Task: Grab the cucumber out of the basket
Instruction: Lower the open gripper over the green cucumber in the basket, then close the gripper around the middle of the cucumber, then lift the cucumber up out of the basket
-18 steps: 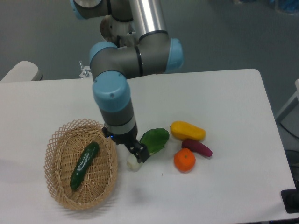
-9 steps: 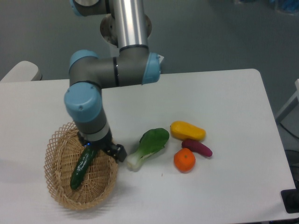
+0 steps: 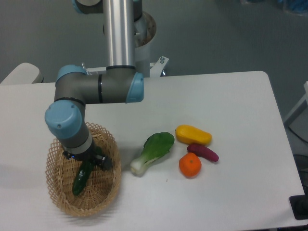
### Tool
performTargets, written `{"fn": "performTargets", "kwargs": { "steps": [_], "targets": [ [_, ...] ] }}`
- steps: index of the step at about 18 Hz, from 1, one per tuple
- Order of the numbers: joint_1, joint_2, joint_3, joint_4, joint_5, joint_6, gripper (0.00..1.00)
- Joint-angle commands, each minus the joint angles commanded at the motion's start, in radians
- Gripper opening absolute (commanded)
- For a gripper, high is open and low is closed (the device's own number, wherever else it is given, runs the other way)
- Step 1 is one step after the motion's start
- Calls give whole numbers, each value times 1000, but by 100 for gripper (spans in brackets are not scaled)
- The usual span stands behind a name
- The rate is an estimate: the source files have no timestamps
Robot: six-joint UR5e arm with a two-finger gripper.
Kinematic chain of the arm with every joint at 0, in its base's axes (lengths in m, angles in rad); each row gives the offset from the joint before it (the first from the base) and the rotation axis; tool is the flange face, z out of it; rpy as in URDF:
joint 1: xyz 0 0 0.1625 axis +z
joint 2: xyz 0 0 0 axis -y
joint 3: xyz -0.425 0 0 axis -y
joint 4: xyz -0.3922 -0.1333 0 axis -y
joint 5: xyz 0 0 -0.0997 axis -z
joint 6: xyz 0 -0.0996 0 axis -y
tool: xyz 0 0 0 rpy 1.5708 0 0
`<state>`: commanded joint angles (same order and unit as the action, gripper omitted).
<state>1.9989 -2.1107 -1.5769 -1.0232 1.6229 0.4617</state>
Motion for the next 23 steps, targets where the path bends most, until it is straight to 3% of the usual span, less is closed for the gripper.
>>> {"fn": "performTargets", "kwargs": {
  "steps": [3, 11, 12, 14, 15, 20, 23],
  "targets": [
    [-6, -11, -17, 49, 2, 3, 100],
    [-8, -26, -17, 58, 5, 12, 100],
    [-8, -28, -15, 58, 5, 14, 94],
    [-8, -26, -15, 58, 5, 21, 68],
    [-8, -28, -15, 58, 5, 32, 61],
    [-8, -25, -12, 58, 5, 46, 34],
    [-8, -22, -12, 57, 5, 54, 28]
  ]
}}
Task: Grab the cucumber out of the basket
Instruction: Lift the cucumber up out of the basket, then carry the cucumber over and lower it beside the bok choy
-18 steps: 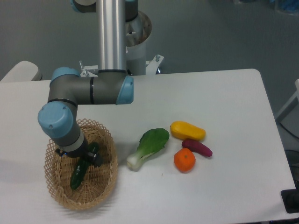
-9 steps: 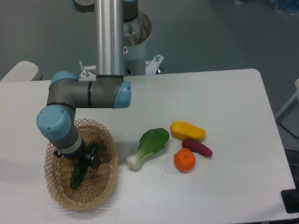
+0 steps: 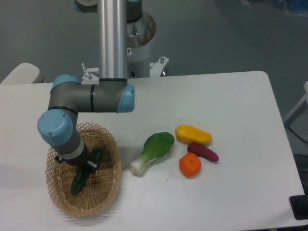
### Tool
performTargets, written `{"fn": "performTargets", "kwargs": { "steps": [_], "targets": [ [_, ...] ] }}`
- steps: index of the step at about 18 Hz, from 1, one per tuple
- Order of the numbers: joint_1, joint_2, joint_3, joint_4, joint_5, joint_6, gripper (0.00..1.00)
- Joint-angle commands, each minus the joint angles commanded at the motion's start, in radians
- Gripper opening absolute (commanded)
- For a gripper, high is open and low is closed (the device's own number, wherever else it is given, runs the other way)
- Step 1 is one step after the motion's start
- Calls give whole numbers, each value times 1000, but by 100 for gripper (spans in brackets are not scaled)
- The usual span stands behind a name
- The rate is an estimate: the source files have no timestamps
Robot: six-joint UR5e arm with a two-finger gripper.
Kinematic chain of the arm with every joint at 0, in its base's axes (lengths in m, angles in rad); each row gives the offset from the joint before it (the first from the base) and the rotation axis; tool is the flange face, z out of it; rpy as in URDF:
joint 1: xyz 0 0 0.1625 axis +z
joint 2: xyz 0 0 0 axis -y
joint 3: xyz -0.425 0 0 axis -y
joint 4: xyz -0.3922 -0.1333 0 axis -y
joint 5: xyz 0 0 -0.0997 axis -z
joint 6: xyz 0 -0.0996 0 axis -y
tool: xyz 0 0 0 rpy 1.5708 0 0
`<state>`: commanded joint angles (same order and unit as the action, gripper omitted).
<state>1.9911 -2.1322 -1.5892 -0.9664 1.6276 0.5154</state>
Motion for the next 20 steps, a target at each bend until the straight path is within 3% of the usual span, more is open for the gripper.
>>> {"fn": "performTargets", "kwargs": {
  "steps": [6, 10, 14, 20],
  "targets": [
    [2, 31, 52, -12, -5, 9, 26],
    [8, 75, 126, -67, 0, 64, 26],
    [55, 127, 166, -124, -6, 199, 26],
    [155, 186, 170, -184, -20, 386, 26]
  ]
}}
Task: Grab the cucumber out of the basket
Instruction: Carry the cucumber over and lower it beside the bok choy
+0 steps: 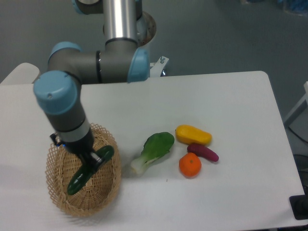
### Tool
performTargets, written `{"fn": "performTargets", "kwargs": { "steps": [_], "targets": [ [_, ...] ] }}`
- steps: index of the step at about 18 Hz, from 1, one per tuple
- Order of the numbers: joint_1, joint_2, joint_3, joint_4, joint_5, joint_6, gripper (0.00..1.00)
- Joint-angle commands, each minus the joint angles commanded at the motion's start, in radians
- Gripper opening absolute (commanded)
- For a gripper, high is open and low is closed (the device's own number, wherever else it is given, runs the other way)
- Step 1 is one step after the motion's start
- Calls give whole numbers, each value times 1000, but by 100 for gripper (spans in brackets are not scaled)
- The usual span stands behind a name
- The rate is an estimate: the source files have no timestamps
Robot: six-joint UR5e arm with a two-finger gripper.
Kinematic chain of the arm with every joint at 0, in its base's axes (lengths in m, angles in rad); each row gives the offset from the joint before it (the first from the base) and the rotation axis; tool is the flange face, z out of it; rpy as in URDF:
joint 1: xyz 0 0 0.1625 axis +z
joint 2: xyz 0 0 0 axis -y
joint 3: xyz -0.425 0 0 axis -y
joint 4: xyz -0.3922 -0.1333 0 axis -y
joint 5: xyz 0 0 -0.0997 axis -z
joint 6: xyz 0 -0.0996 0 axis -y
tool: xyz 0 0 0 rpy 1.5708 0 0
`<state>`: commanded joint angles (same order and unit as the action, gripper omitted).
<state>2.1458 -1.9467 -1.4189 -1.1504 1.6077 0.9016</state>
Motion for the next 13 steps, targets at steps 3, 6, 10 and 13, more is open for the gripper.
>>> {"fn": "performTargets", "kwargs": {
  "steps": [3, 6, 10, 13],
  "targets": [
    [74, 22, 6, -29, -9, 120, 26],
    [144, 22, 14, -49, -9, 225, 26],
    [233, 23, 15, -65, -9, 379, 26],
    [279, 22, 15, -68, -9, 476, 26]
  ]
}}
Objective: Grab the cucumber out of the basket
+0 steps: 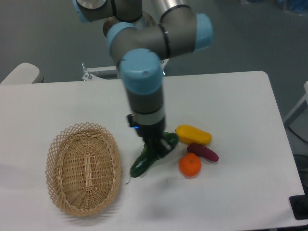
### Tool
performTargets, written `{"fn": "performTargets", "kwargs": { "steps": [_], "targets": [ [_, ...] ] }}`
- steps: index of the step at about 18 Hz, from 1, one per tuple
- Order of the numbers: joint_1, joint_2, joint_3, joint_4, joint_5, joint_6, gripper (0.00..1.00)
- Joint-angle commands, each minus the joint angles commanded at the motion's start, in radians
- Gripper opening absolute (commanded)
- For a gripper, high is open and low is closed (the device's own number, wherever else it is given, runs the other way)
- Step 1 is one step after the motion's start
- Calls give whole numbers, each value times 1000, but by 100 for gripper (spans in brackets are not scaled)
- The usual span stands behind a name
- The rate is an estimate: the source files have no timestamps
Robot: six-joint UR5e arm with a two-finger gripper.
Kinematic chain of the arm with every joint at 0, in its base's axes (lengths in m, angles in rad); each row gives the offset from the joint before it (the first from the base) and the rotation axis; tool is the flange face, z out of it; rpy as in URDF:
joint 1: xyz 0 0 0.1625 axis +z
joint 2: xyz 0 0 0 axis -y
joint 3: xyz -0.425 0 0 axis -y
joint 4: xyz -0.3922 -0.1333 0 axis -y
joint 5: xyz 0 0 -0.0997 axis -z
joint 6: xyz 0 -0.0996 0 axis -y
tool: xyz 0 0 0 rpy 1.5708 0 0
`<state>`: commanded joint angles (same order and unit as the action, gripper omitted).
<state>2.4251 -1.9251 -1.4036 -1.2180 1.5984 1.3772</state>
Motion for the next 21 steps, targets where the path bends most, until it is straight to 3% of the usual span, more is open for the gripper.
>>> {"fn": "performTargets", "kwargs": {
  "steps": [5, 21],
  "targets": [
    [34, 0, 0, -5, 0, 97, 26],
    [28, -2, 5, -3, -2, 100, 26]
  ]
}}
